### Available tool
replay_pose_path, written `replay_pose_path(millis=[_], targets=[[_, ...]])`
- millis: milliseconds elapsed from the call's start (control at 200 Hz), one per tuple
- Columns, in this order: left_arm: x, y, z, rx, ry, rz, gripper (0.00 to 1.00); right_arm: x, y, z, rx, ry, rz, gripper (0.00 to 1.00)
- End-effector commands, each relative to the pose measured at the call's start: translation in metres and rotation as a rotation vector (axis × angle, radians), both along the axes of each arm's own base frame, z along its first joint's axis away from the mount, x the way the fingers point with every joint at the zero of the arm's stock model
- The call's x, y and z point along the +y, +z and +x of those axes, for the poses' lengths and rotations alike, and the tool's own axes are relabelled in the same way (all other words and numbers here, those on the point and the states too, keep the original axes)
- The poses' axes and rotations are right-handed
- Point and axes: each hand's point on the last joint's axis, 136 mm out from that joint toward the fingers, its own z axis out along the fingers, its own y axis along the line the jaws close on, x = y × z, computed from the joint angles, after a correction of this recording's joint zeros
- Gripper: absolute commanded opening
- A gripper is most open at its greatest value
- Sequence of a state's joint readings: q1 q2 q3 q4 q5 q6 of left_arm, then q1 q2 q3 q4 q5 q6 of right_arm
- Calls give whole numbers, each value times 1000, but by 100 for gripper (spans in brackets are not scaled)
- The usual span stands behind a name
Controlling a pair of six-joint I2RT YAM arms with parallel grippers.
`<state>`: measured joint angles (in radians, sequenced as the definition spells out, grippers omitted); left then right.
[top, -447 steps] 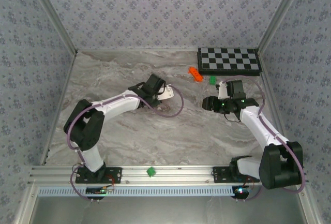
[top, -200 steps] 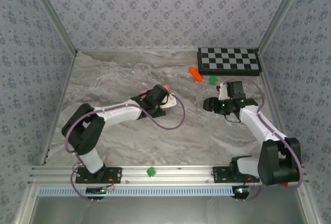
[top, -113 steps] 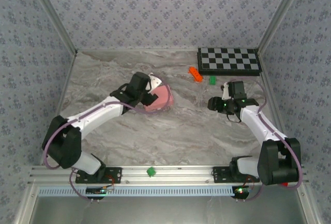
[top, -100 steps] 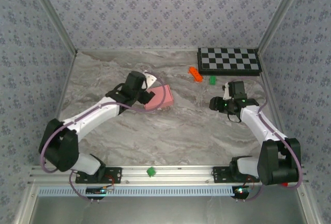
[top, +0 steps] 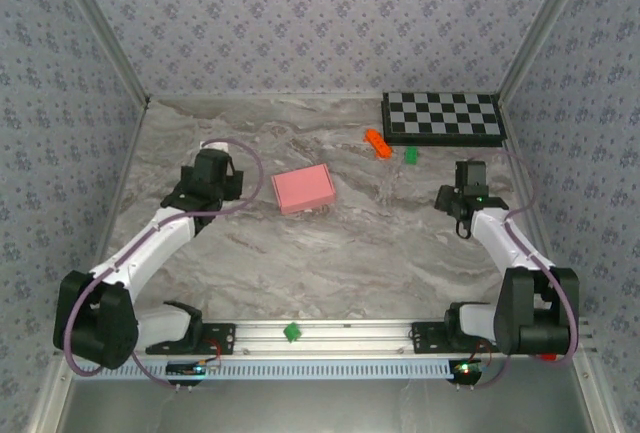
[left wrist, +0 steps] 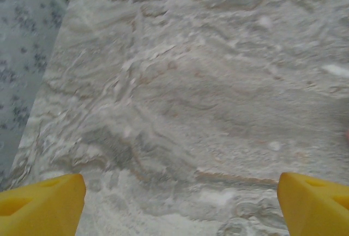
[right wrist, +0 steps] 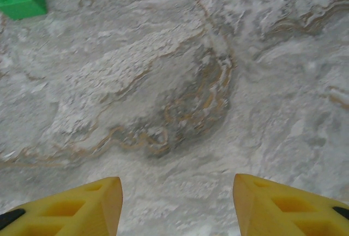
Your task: Fold the paper box
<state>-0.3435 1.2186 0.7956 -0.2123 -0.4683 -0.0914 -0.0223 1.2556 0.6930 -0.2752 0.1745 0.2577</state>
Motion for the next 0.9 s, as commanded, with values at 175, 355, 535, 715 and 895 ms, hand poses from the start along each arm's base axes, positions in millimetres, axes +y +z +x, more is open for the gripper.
replay_pose_path(millis=[175, 355, 535, 715, 895], targets=[[43, -16, 2, -56, 115, -45, 94, -18, 10, 29, -209, 29, -53, 59], [48, -33, 8, -96, 48, -105, 95, -5, 17, 41, -368, 131, -71, 60], [46, -46, 11, -168, -45, -173, 96, 2, 19, 49, -417, 187, -67, 61], [43, -47, 15, -230, -104, -212, 97, 11, 20, 55, -463, 242, -62, 62], [39, -50, 19, -272, -158, -238, 99, 18, 19, 59, -504, 292, -65, 62]])
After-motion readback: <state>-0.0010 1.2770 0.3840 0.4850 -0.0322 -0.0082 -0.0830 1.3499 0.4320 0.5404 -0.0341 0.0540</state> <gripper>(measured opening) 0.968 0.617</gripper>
